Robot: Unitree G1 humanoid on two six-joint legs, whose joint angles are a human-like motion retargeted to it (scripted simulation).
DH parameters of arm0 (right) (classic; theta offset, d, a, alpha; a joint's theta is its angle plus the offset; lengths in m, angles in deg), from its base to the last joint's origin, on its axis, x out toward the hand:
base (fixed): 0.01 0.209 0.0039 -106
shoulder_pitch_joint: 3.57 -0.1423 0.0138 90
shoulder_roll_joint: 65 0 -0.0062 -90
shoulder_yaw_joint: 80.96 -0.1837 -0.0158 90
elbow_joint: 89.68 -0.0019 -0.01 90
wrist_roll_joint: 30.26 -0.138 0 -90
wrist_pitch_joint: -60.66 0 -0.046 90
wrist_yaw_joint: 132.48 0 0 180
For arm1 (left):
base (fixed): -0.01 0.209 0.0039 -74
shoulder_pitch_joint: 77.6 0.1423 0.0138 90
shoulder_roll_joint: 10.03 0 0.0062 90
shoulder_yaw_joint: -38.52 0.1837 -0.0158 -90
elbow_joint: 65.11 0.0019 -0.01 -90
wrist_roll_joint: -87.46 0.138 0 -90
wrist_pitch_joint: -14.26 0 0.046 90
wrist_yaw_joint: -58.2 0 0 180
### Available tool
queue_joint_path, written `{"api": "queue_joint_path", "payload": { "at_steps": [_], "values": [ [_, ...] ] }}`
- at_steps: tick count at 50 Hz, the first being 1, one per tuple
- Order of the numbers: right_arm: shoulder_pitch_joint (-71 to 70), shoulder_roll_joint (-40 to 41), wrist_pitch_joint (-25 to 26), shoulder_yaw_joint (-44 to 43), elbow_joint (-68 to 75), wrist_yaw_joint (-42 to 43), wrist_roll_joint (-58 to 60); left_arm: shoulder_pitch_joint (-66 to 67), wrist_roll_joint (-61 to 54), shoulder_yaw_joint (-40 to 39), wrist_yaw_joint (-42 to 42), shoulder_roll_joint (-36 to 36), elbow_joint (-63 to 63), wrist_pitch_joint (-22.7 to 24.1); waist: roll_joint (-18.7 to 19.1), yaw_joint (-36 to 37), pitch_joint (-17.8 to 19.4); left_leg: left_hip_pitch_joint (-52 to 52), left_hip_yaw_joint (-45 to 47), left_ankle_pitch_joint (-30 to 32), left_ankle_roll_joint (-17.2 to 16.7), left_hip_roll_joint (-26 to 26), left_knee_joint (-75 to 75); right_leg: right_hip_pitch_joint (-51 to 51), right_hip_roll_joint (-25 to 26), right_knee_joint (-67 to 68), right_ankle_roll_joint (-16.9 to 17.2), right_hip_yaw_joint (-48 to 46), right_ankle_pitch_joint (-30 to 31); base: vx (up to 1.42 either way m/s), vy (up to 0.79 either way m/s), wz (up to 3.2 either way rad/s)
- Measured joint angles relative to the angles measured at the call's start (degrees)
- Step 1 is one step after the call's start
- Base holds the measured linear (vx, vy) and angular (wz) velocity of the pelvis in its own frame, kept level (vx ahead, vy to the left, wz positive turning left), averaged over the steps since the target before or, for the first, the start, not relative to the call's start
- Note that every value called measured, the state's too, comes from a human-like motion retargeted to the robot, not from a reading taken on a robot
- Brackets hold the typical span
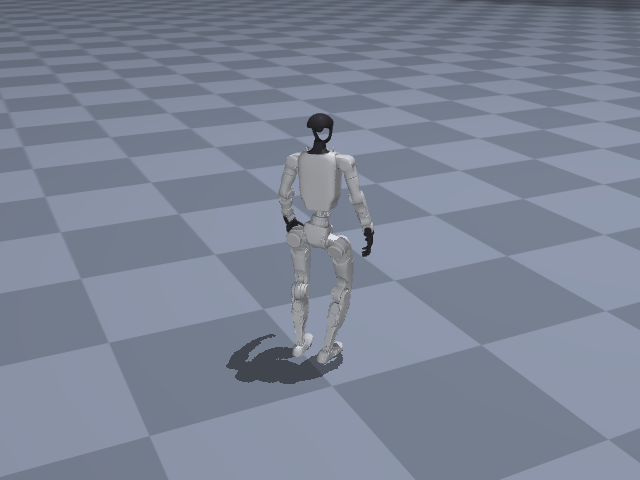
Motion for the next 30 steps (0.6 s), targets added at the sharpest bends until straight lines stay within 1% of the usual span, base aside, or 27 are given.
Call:
{"api": "queue_joint_path", "payload": {
  "at_steps": [4, 5, 8, 12, 16, 20, 24, 27, 30],
  "values": [
    [-1.65, -0.40, 0.09, 0.41, 0.06, 0.32, 0.59, 0.95, -0.45, 0.20, -0.01, -0.73, 0.20, -0.39, -0.14, 1.15, 0.65, -3.91, 2.00, -3.40, 0.50, 1.94, 8.81, 0.54, 0.94, -0.98, -0.66, -0.59, 0.16, 0.01, -0.07, 0.01],
    [-2.11, -0.51, 0.12, 0.48, 0.04, 0.45, 0.69, 1.22, -0.49, 0.27, 0.06, -0.92, 0.44, -0.54, -0.14, 1.37, 0.80, -5.15, 3.37, -4.47, 0.88, 2.81, 11.74, 0.61, 1.15, -1.15, -0.82, -0.84, 0.18, 0.03, -0.05, 0.17],
    [-3.57, -1.01, 0.17, 0.58, -0.27, 0.97, 0.92, 2.04, -0.14, 0.53, 0.62, -1.56, 1.60, -1.10, -0.10, 1.73, 0.80, -8.23, 10.28, -8.22, 3.41, 6.46, 19.55, 0.45, 1.52, -1.71, -1.15, -1.90, 0.20, 0.03, -0.02, 0.15],
    [-5.28, -1.47, 0.14, 0.59, -1.00, 1.59, 0.72, 3.63, 0.45, 0.51, 1.76, -2.81, 3.83, -1.93, 0.57, 2.85, 0.24, -11.01, 12.40, -10.38, 4.28, 7.79, 23.27, 0.15, 3.04, -2.41, -1.57, -2.28, 0.50, 0.06, 0.01, -0.09],
    [-6.31, -1.70, -0.11, 0.49, -2.23, 2.06, 0.14, 5.14, 0.83, -0.05, 2.51, -3.98, 5.58, -2.45, 1.08, 2.86, -0.66, -10.55, 12.85, -9.47, 4.40, 6.64, 20.51, 0.25, 3.47, -2.04, -1.71, -2.34, 0.08, 0.09, 0.04, -0.07],
    [-6.48, -1.44, -0.50, 0.47, -3.59, 2.42, -0.59, 6.51, 0.83, -0.75, 2.87, -5.10, 6.80, -2.91, 0.78, 1.78, -0.93, -7.63, 13.10, -9.24, 5.59, 4.53, 16.64, 0.05, 2.04, 1.46, -1.46, -2.06, -1.53, 0.09, 0.05, 0.05],
    [-5.79, -0.88, -0.81, 0.76, -4.47, 2.09, -1.37, 5.91, 0.36, -0.85, 3.11, -5.55, 7.36, -3.09, -0.02, 0.16, -0.65, -3.83, 13.32, -8.15, 6.15, 1.60, 12.18, -1.93, -1.67, 9.43, -0.49, -2.16, -0.52, 0.08, 0.04, 0.13],
    [-5.24, -0.59, -0.89, 0.89, -4.55, 1.48, -1.95, 4.65, -0.38, -0.88, 2.96, -5.28, 7.12, -3.13, -0.32, -0.60, -0.75, -1.26, 13.58, -6.49, 6.04, -0.11, 7.99, -3.74, -5.58, 14.12, -1.55, -4.24, -0.20, 0.06, 0.03, 0.02],
    [-4.62, -0.41, -0.81, 0.83, -4.07, 1.14, -2.48, 3.21, -0.98, -0.83, 2.28, -4.59, 6.38, -2.90, -0.44, -1.66, -1.06, 1.05, 13.13, -4.44, 5.64, -1.58, 3.89, -4.86, -6.45, 13.65, -1.07, -3.95, -0.18, 0.01, 0.00, 0.07]
  ]
}}
